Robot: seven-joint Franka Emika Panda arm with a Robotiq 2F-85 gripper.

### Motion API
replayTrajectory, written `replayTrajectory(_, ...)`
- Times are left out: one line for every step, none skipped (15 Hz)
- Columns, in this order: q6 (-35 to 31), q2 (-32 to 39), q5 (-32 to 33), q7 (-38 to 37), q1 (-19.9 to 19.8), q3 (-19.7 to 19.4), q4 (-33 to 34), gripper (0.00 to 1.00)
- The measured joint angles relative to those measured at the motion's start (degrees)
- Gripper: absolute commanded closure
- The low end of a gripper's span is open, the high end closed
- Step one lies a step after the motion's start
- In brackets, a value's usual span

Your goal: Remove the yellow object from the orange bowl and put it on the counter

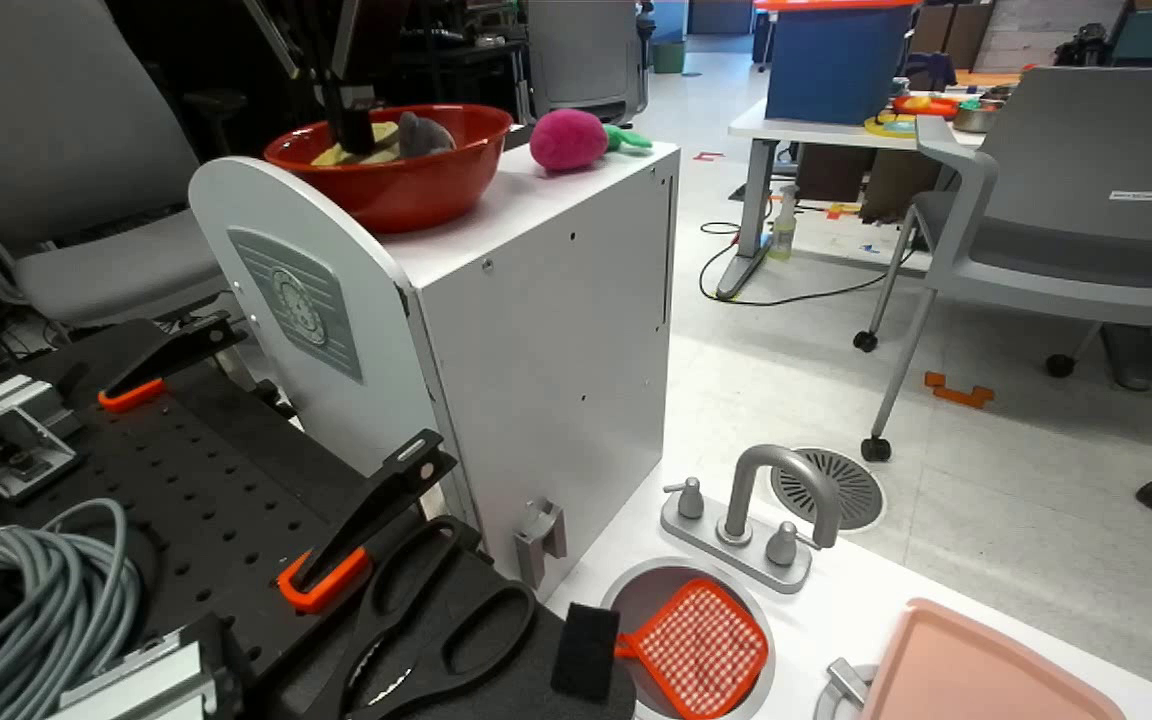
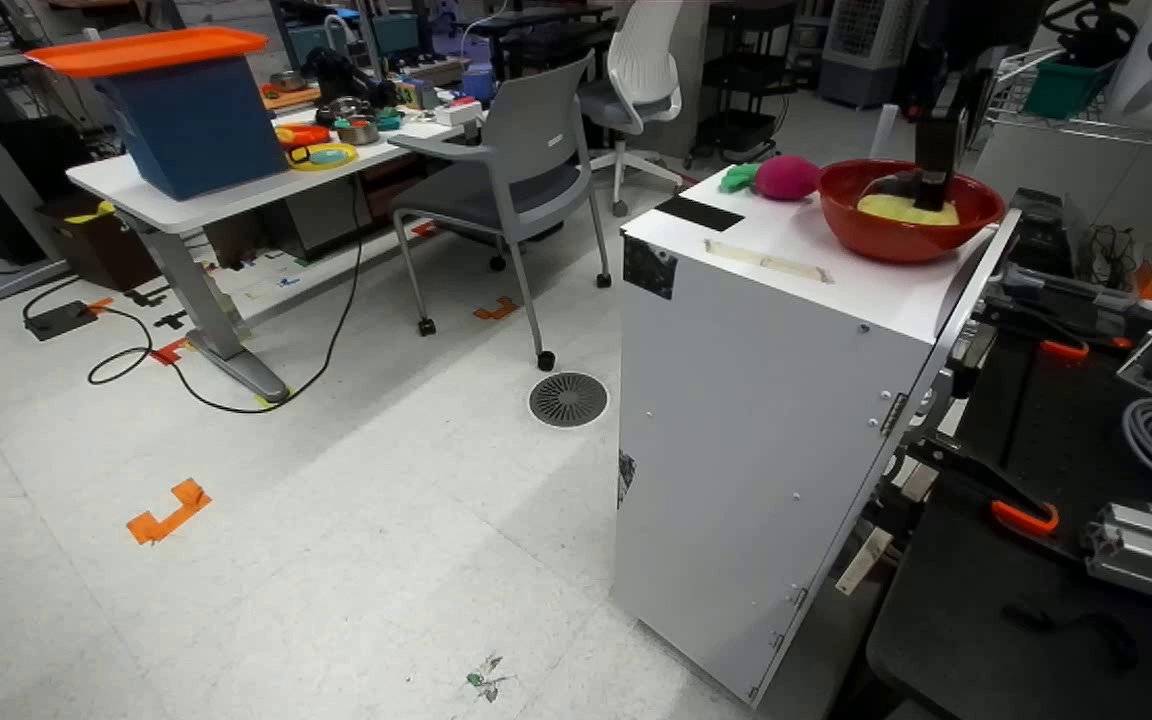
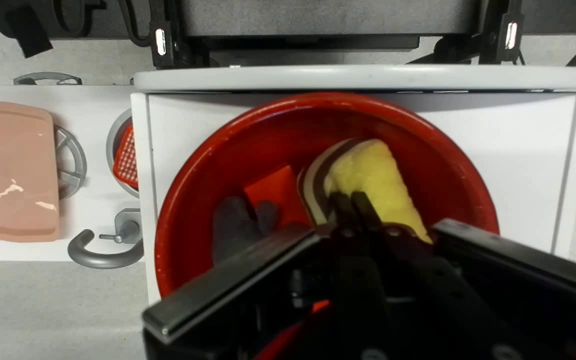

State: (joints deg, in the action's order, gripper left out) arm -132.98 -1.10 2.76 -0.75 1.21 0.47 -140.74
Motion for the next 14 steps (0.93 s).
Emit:
replayTrajectory(-0.28,-0.01,-0.01,0.0,0.0,0.0,0.0,0.96)
replayTrajectory(-0.82,-0.08,-0.01,0.0,0.0,0.0,-0.01,0.99)
replayTrajectory(-1.26,-0.22,-0.01,0.0,0.0,0.0,-0.01,1.0)
replayTrajectory(-1.55,-0.48,0.02,-0.01,0.0,0.0,-0.02,1.0)
replayTrajectory(-1.69,-0.86,0.05,-0.03,0.0,0.02,-0.04,0.99)
replayTrajectory(-1.8,-1.38,0.11,-0.11,0.0,0.04,-0.09,0.99)
replayTrajectory(-1.84,-1.99,0.16,-0.27,0.01,0.08,-0.16,0.99)
replayTrajectory(-1.84,-2.73,0.23,-0.6,0.02,0.15,-0.28,0.99)
replayTrajectory(-1.84,-3.51,0.28,-1.02,0.02,0.25,-0.45,0.99)
replayTrajectory(-1.84,-4.36,0.32,-1.4,0.02,0.39,-0.7,0.99)
replayTrajectory(-1.84,-5.22,0.41,-1.84,0.02,0.55,-0.96,0.99)
replayTrajectory(-1.84,-6.08,0.5,-2.28,0.02,0.71,-1.24,0.99)
replayTrajectory(-1.84,-6.97,0.59,-2.81,0.03,0.85,-1.62,0.99)
replayTrajectory(-1.84,-7.87,0.72,-3.44,0.03,0.93,-2.04,0.99)
